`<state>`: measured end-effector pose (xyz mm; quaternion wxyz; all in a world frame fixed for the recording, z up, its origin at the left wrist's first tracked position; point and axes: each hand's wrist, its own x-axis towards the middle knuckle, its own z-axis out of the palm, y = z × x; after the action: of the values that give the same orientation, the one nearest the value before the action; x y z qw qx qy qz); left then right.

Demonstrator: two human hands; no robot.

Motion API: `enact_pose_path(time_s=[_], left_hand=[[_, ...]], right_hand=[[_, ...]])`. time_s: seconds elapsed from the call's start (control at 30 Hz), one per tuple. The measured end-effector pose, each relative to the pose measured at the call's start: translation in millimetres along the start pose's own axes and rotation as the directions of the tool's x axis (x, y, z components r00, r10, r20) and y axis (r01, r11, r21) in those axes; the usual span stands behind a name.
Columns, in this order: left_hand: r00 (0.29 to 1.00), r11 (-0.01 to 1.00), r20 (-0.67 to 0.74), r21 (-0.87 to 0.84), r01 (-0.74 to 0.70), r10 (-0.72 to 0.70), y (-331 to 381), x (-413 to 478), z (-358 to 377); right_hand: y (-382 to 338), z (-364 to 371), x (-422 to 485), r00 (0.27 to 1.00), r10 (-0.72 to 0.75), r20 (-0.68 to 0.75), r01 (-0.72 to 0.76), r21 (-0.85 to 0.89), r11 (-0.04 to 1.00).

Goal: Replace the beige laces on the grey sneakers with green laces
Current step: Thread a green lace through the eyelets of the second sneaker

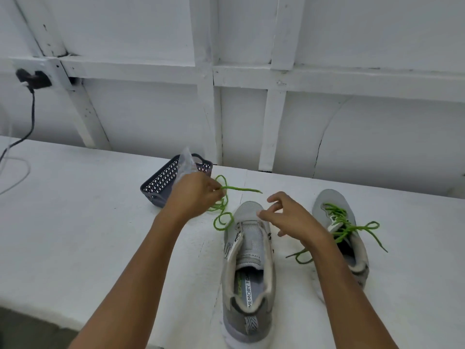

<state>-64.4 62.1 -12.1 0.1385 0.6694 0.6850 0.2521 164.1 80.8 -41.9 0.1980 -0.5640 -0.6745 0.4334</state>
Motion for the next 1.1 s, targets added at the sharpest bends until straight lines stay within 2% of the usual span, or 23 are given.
enact_pose_path(time_s=[0.07, 0.17, 0.27, 0.4, 0.53, 0.63, 0.77, 0.87, 0.97, 1.03, 1.1], left_hand=[[0.996, 1.0, 0.089, -0.004, -0.022, 0.023, -2, -4, 4], [0.982, 0.999, 0.18, -0.02, -0.048, 0.051, -4, -6, 5], [0.972, 0.994, 0.225, -0.1, -0.038, 0.06, -6, -1, 2], [0.955, 0.959, 0.279, -0.283, -0.018, 0.101, -8, 13, 0], [0.932, 0.972, 0.339, -0.232, -0.045, 0.125, -22, 24, -5], [0.912, 0.986, 0.399, -0.167, -0.025, 0.09, -41, 32, -14], [0.828, 0.994, 0.551, -0.03, -0.103, 0.102, -46, 39, -18], [0.799, 0.982, 0.571, -0.081, -0.172, 0.187, -35, 38, -3], [0.755, 0.945, 0.575, -0.263, -0.195, 0.316, -27, 33, 19], [0.782, 0.906, 0.499, -0.377, -0.192, 0.374, -26, 32, 26], [0.813, 0.886, 0.432, -0.417, -0.203, 0.39, -26, 34, 27]], right_hand=[[0, 1, 2, 0.988, -0.144, -0.056, 0.146, 0.033, 0.989], [-1, 5, 6, 0.961, -0.275, 0.013, 0.275, -0.047, 0.96], [-6, 12, 9, 0.951, -0.281, 0.126, 0.291, -0.077, 0.954], [-15, 18, 12, 0.959, -0.251, 0.13, 0.256, -0.028, 0.966], [-11, 9, 15, 0.981, -0.193, 0.017, 0.191, 0.065, 0.979], [-7, 6, 18, 0.984, -0.176, -0.013, 0.177, 0.048, 0.983], [-11, 14, 20, 0.983, -0.185, -0.012, 0.184, -0.036, 0.982], [-13, 22, 20, 0.977, -0.209, -0.041, 0.206, -0.073, 0.976], [-13, 25, 19, 0.978, -0.186, -0.097, 0.186, -0.012, 0.983], [-13, 25, 16, 0.979, -0.17, -0.116, 0.172, 0.006, 0.985], [-11, 24, 13, 0.979, -0.155, -0.128, 0.156, -0.009, 0.988]])
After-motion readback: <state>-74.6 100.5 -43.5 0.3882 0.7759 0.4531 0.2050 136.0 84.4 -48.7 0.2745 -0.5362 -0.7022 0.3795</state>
